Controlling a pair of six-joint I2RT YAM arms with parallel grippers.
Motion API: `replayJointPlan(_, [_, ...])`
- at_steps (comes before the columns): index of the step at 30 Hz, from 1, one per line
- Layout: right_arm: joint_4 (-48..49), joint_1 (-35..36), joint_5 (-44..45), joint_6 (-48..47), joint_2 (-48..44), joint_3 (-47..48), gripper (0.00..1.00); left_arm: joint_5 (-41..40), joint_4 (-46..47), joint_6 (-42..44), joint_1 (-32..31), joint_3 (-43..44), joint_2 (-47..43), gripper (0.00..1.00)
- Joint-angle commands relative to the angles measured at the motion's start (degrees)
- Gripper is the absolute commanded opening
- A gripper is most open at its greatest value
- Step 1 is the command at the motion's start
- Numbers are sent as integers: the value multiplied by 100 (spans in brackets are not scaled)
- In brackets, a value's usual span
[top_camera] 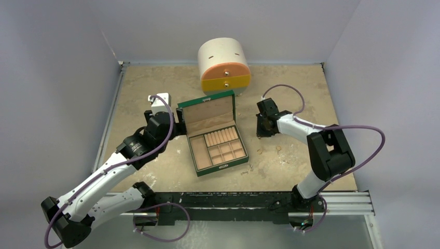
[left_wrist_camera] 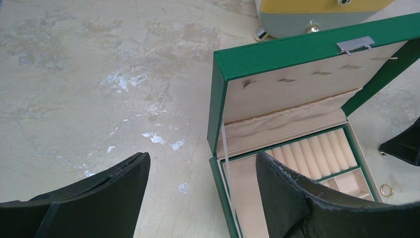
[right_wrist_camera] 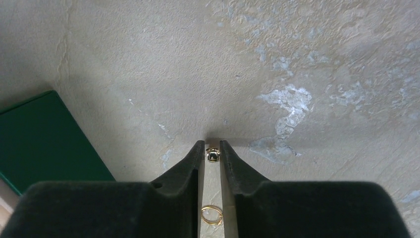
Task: Organize the mixed jewelry
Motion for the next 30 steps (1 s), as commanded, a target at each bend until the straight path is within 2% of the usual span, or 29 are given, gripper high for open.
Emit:
replayJointPlan(1, [77, -26, 4, -49, 10, 275, 18, -140, 256, 101, 27, 6, -11, 77])
replayJointPlan(5, [65, -23, 19, -37, -12, 258, 11, -140, 261, 119, 26, 8, 17, 77])
replayJointPlan(9, [40, -22, 11, -34, -28, 245, 0, -133, 265, 134, 29, 6, 33, 77])
replayJointPlan(22, [-139, -28, -146, -27, -469, 312, 0, -140, 263, 145, 27, 8, 34, 77])
replayJointPlan(30, [-376, 76, -433, -61, -1188, 399, 0, -105, 276, 145, 33, 5, 65, 77])
